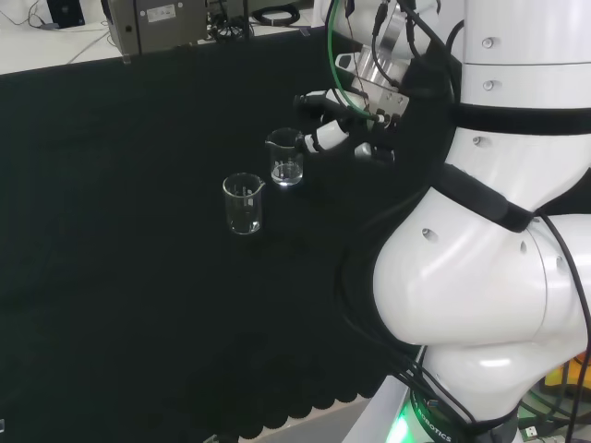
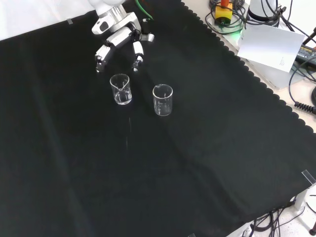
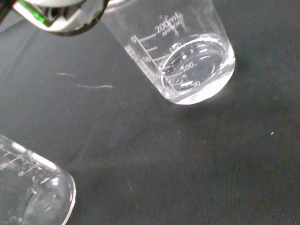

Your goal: Pick up the beaker on the right.

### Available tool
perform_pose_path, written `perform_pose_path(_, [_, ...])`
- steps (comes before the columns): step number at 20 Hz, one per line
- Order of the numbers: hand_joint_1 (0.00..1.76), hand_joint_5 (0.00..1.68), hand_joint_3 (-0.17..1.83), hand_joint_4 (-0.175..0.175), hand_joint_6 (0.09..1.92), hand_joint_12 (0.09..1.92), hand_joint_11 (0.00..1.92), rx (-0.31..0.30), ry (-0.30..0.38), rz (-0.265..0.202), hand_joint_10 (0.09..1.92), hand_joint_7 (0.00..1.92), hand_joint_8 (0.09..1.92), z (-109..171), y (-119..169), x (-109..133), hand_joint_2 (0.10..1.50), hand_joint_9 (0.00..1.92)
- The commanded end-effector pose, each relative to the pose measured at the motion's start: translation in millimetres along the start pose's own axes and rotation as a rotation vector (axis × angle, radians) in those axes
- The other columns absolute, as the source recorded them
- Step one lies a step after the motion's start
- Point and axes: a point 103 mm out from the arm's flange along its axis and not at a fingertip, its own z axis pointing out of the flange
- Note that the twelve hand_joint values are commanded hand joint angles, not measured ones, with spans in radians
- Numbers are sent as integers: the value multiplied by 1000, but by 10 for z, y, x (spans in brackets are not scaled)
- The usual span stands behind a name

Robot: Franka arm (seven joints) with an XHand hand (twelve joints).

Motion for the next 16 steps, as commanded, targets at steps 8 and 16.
perform_pose_path(8, [882,348,682,-6,87,1381,112,-41,124,-76,611,134,574,404,176,-132,501,290])
perform_pose_path(16, [900,347,696,-6,87,1377,91,-62,161,-78,609,140,575,524,325,-184,499,286])
